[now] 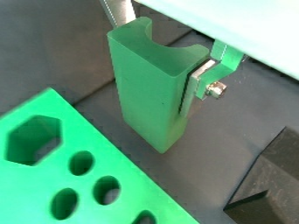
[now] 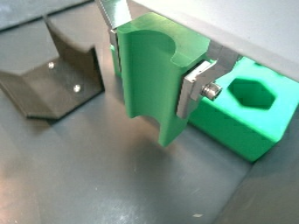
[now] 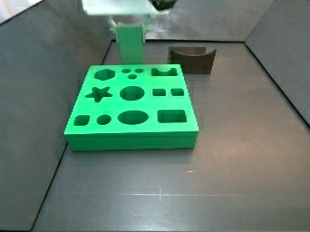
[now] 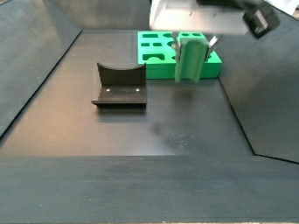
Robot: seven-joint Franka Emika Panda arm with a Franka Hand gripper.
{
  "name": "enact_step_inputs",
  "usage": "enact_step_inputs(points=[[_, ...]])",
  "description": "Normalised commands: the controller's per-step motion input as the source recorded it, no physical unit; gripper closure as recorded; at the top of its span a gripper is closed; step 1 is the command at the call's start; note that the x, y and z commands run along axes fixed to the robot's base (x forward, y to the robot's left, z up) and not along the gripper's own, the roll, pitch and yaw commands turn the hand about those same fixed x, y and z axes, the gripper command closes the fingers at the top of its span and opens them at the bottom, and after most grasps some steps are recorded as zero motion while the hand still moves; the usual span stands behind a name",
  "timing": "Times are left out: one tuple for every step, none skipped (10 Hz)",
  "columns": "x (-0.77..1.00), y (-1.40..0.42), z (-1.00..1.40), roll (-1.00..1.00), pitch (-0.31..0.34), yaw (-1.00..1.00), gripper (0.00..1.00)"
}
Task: Pick up the arch object. Move up. Place the arch object on the fixture. Regrasp the arch object. Rotate the arch object. Move to above the board. Insert the arch object.
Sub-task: Move to above the board.
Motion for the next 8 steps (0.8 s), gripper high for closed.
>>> enact_step_inputs(points=[[-0.14,-0.17,1.00,-0.08,0.024,0.04,1.00],[-0.14,-0.17,1.00,-0.08,0.027,0.04,1.00],[-0.13,-0.16,1.00,-0.07,0.020,0.04,1.00],[-0.13,-0.15,1.00,-0.07,0.016,0.04,1.00],[-0.12,-0.14,1.00,-0.07,0.010,0.04,1.00],[-0.12,-0.14,1.00,-0.07,0.011,0.04,1.00],[-0.11,-0.13,1.00,-0.07,0.013,0.04,1.00],[-0.11,-0.12,1.00,-0.08,0.018,0.04,1.00]])
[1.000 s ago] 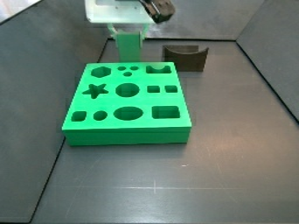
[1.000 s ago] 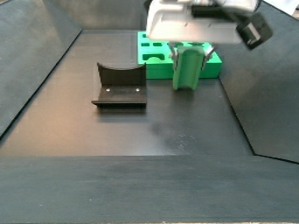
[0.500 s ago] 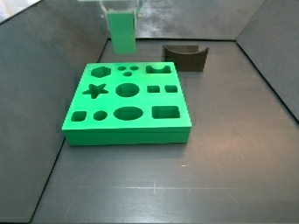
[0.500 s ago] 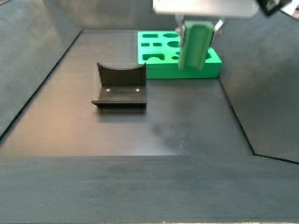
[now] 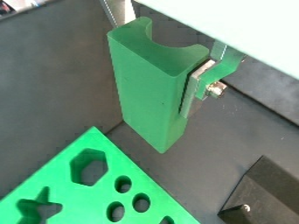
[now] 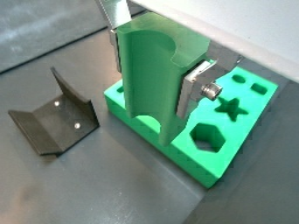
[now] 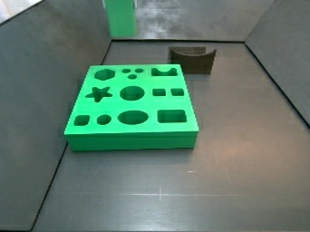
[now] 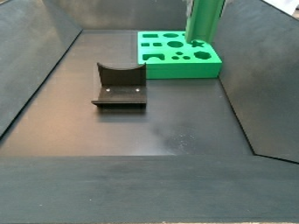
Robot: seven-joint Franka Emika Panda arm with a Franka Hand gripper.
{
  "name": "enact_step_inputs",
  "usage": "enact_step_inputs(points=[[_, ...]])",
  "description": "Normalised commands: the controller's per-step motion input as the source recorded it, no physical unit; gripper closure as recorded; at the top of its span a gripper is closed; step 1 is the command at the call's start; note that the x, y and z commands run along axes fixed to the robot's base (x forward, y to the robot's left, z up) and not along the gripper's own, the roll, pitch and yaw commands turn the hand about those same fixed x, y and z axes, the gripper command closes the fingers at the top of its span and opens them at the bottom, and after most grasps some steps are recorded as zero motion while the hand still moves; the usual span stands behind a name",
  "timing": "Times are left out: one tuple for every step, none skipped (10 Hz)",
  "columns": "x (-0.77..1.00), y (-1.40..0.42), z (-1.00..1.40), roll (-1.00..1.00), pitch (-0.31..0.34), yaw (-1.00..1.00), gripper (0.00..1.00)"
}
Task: Pick up the arch object. Move up. Place the arch object on the fixture. Regrasp the arch object. Rotate the arch object. Move to above the board. Insert the arch object.
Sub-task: Move to above the board.
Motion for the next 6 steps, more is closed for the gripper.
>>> enact_step_inputs(points=[[-0.10,-0.12,1.00,-0.07,0.025,0.04,1.00],[-0.08,-0.11,1.00,-0.06,0.043,0.03,1.00],[-0.07,-0.10,1.00,-0.05,0.054,0.03,1.00],[-0.04,-0.09,0.96,-0.05,0.071,0.03,1.00],[-0.02,-0.06,0.79,-0.04,0.077,0.04,1.00],[0.00,-0.04,0.57,-0.03,0.079,0.04,1.00]])
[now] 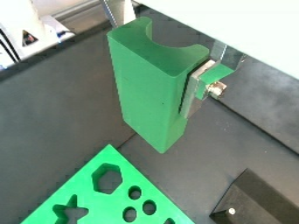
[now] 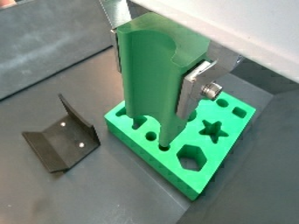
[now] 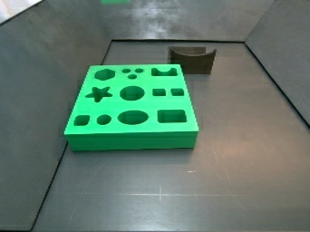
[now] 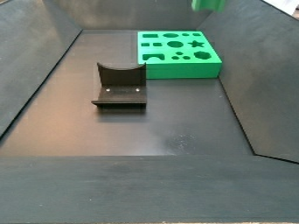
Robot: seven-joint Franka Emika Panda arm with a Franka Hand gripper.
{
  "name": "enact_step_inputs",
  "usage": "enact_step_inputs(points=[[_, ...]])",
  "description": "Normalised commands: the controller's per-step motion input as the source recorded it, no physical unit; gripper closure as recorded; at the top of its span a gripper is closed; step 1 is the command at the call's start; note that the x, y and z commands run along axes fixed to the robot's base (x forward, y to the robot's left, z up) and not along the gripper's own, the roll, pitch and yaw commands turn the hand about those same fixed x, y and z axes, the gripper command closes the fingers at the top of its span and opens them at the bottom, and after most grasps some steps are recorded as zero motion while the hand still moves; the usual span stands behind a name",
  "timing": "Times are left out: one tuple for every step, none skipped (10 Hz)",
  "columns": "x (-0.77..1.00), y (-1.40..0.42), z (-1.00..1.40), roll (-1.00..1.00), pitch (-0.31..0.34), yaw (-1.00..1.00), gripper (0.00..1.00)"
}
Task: Pick up the arch object. Move up. Place the arch object on the fixture. Regrasp the arch object. Rotate the arch object. Move to above the board. Insert the arch object.
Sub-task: Move to above the board.
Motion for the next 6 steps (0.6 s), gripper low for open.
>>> enact_step_inputs(points=[[0.01,-0.03,0.35,-0.03,0.082,0.04,1.00],[0.01,-0.02,0.19,-0.03,0.083,0.04,1.00],[0.42,-1.00,0.20,0.19,0.416,-0.17,1.00],[0.42,-1.00,0.20,0.20,0.414,-0.17,1.00],[0.46,-1.00,0.20,0.19,0.396,-0.08,1.00],[0.48,-1.00,0.20,0.11,0.330,-0.05,1.00]])
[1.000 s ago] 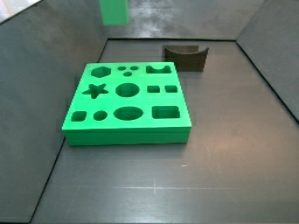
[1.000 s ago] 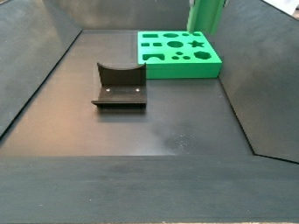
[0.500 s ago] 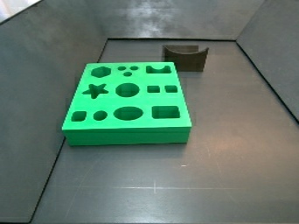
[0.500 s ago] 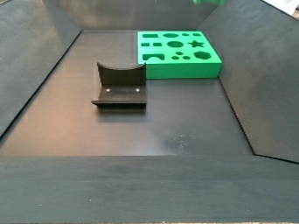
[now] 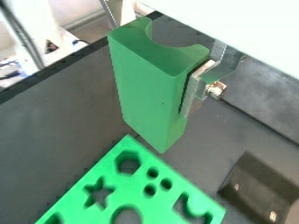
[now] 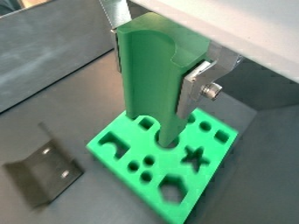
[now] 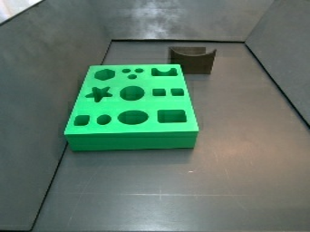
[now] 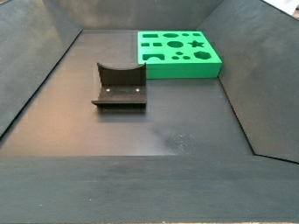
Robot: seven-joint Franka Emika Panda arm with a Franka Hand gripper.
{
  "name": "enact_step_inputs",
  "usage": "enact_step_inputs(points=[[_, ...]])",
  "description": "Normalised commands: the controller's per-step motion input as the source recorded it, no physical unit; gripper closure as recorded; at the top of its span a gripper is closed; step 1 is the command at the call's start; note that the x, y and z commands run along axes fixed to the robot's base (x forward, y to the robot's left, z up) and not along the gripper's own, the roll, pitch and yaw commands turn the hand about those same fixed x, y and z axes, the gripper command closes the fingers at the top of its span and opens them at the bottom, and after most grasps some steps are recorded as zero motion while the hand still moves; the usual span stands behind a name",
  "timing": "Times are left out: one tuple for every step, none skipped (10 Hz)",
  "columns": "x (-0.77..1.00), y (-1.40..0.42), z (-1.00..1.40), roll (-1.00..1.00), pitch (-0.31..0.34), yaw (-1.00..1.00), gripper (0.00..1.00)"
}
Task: Pick up the arch object. Move up. Place the arch object on the fixture. Regrasp the arch object. Rotate the arch object. Move to above the board. Insert the arch object.
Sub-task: Move to above the board, then insert the arch object.
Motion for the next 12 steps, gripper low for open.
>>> enact_step_inputs(points=[[0.49,-1.00,0.20,0.08,0.225,-0.01,1.00],[0.49,-1.00,0.21,0.07,0.178,-0.01,1.00],[0.51,-1.00,0.21,0.07,0.134,0.01,1.00],[0.47,-0.82,0.17,0.07,0.128,0.01,1.00],[0.34,-0.54,0.12,0.08,0.132,0.01,1.00],[0.20,-0.28,0.07,0.08,0.112,0.01,1.00],[0.13,-0.18,0.05,0.07,0.087,0.01,1.00],[-0.18,0.20,-0.33,-0.16,-0.160,-0.14,1.00],[0.00,0.84,-0.95,-0.04,-0.036,-0.09,1.00],[0.35,0.87,-1.00,0.01,0.031,-0.03,1.00],[0.47,0.88,-1.00,0.00,0.043,0.00,1.00],[0.40,0.87,-1.00,0.00,0.033,0.00,1.00]])
